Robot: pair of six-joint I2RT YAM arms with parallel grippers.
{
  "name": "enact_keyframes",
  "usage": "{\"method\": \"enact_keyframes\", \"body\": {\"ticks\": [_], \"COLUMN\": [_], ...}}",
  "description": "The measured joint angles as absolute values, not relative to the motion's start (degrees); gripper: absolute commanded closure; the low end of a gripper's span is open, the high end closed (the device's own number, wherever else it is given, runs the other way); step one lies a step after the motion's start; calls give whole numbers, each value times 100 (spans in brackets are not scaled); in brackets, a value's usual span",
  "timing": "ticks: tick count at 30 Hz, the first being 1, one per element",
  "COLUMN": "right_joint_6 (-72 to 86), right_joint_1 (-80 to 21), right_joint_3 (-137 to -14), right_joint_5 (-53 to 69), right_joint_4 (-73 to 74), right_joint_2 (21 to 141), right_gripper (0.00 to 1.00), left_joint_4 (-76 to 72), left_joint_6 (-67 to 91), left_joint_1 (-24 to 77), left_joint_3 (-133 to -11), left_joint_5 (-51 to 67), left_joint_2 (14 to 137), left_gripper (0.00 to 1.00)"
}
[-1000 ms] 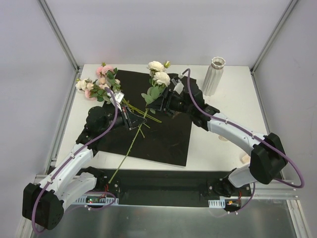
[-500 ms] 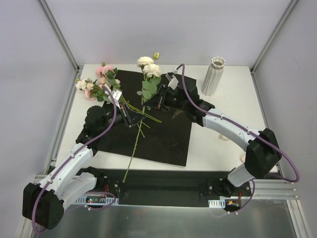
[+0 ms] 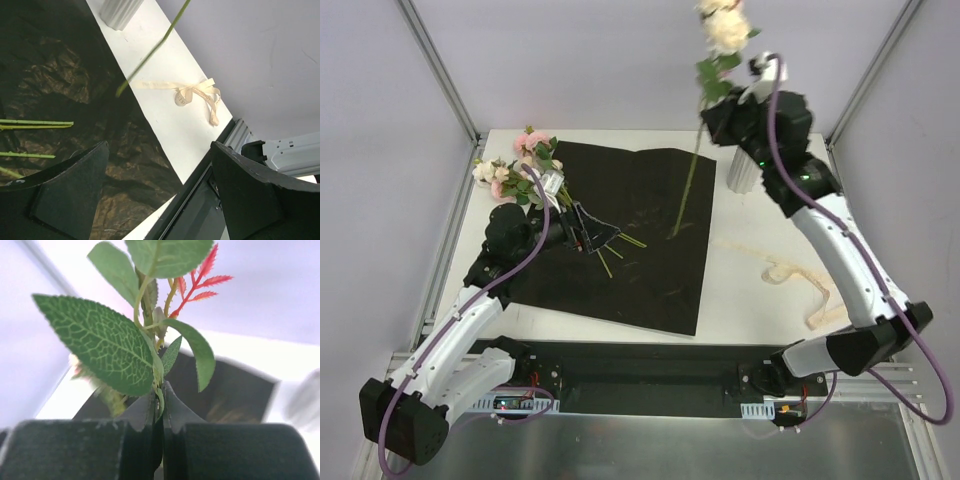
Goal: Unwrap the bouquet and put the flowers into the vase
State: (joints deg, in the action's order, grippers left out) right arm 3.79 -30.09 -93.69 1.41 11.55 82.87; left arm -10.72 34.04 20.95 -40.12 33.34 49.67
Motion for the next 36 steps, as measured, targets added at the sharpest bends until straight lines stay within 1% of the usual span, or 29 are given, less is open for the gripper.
{"method": "enact_keyframes", "body": {"ticks": [5,9,13,20,31,36], "right_joint_6": [-456,-519,-473,-449,-366,-357], "right_joint_1": [-2008,-1151,-604,-261,-104,-93], "right_joint_3": [-10309,-11148,-11830,-11985,-12029,-11767], "right_joint_5": [-550,-569,-552,-375,-268,-213], "right_joint_4": [1354,1406,1396,965,709,456], "right_joint_2": [7944,7979,8123,8270,9032,9100], "right_gripper": [99,99,99,99,99,99], "left_joint_4": [-801,-696,-659,-657,-657,-657], "left_joint_6": [3282,3258,3258,3262,3347,3365], "left_joint_1": [2093,2093,2091,2091,2091,2091], "left_joint_3": [-4012,-4012,-4012,-4014,-4014,-4014], "left_joint_5": [3240,3238,3238,3240,3240,3240], "left_joint_2": [4873,4936,5022,5026,5063,5061], "left_gripper": [19,19,19,19,19,19]}}
